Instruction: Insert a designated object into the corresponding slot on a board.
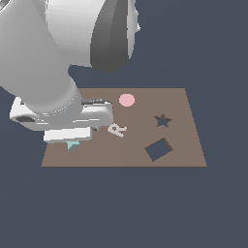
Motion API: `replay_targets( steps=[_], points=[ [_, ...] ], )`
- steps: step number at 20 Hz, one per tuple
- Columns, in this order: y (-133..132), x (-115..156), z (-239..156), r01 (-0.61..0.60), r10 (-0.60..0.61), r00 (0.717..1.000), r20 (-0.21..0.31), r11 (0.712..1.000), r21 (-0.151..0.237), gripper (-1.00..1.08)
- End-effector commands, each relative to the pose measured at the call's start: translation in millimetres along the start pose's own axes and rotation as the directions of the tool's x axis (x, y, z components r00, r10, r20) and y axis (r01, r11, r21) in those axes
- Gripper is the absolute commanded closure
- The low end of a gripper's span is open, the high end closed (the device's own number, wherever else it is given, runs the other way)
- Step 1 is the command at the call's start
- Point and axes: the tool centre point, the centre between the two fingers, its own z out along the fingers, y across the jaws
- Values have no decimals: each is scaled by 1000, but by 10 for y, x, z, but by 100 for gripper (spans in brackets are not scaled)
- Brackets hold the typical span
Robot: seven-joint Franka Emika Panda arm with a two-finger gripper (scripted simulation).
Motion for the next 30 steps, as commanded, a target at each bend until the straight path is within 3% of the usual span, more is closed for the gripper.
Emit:
replay_targets(
  steps=[1,10,25,26,30],
  points=[
    [119,70,73,9,-9,1000,-6,1000,1,-92],
    [323,187,194,20,-20,1000,-12,1000,3,-92],
    [349,212,410,22,-22,1000,-13,1000,3,-92],
    [349,212,410,22,-22,1000,-13,1000,3,108],
    [349,212,410,22,-22,1000,-13,1000,3,108]
  ],
)
